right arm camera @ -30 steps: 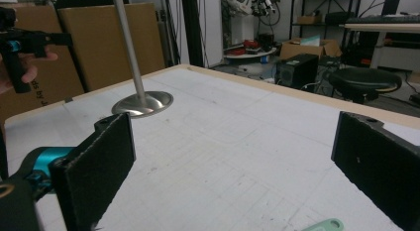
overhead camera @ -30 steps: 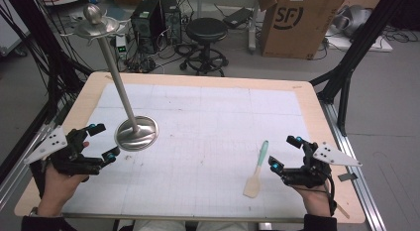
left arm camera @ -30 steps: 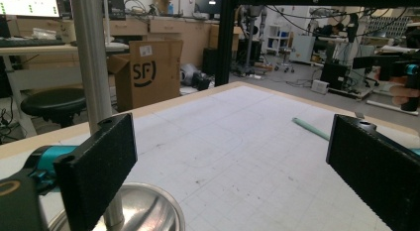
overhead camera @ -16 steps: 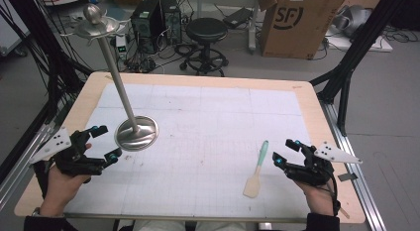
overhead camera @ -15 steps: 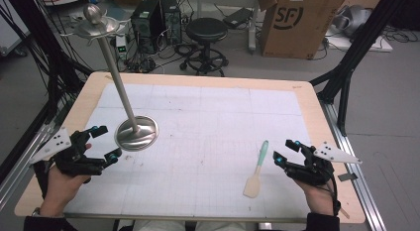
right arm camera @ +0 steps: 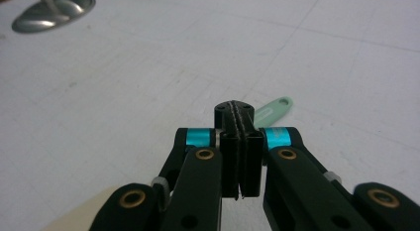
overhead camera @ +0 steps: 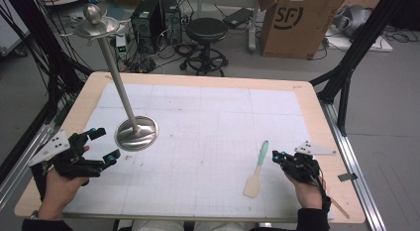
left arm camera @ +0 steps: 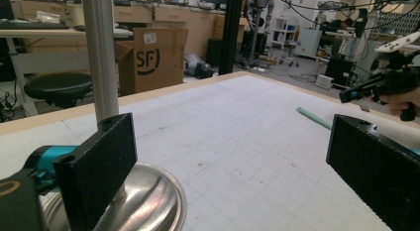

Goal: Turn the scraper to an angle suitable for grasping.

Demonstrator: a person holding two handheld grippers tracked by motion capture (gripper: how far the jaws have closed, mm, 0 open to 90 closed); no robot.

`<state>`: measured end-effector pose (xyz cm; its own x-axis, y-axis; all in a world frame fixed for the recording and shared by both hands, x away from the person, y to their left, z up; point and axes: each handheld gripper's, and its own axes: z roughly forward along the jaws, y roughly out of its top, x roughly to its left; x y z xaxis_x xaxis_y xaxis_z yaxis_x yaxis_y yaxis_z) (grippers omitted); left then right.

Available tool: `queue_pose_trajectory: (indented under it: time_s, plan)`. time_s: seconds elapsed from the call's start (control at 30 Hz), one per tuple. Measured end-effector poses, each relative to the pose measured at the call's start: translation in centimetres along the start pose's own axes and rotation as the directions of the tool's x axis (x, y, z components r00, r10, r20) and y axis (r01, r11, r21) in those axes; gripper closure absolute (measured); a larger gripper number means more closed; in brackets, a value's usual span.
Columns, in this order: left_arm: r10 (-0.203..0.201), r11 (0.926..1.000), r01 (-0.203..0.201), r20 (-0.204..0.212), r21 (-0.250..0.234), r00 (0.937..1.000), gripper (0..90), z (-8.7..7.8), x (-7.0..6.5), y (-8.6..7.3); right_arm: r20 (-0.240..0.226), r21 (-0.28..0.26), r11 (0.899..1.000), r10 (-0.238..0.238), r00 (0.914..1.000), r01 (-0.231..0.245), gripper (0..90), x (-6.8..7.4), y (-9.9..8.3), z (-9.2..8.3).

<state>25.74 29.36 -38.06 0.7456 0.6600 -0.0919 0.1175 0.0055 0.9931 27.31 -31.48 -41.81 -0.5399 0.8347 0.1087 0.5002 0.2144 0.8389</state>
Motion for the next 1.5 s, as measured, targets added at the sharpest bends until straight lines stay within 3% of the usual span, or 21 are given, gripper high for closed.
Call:
queue_pose_trajectory:
  time_s: [0.23,0.5,0.63,1.0,1.3,1.5]
  plan:
    - [-0.009,0.9999,0.009,-0.004,0.009,1.0000,6.0,0.0,0.0,-0.3,0.049,0.109,0.994,0.000,0.9988,-0.005,90.0,-0.2,-0.6,2.2]
    - [-0.012,0.9997,0.012,-0.012,0.020,0.9999,6.0,-0.4,-0.1,-0.6,0.066,0.170,0.985,0.003,0.9978,-0.014,90.0,-0.7,-0.9,3.6]
    - [-0.014,0.9996,0.014,-0.016,0.024,0.9998,6.0,-0.5,-0.1,-0.7,0.067,0.164,0.986,0.014,0.9976,-0.025,90.0,-0.8,-0.9,3.8]
    - [-0.015,0.9995,0.016,-0.034,0.029,0.9993,6.0,-1.2,0.0,-0.9,0.062,0.169,0.986,-0.017,0.9979,0.006,90.0,0.0,-0.2,5.1]
    - [-0.022,0.9989,0.024,-0.047,0.040,0.9987,6.0,-1.8,-0.1,-1.2,0.023,0.166,0.986,-0.030,0.9993,0.026,90.0,0.4,0.3,6.1]
    - [-0.023,0.9996,0.024,-0.059,0.017,0.9980,6.0,-2.9,0.0,-1.0,-0.022,0.165,0.986,-0.014,0.9996,0.018,90.0,1.1,0.8,7.1]
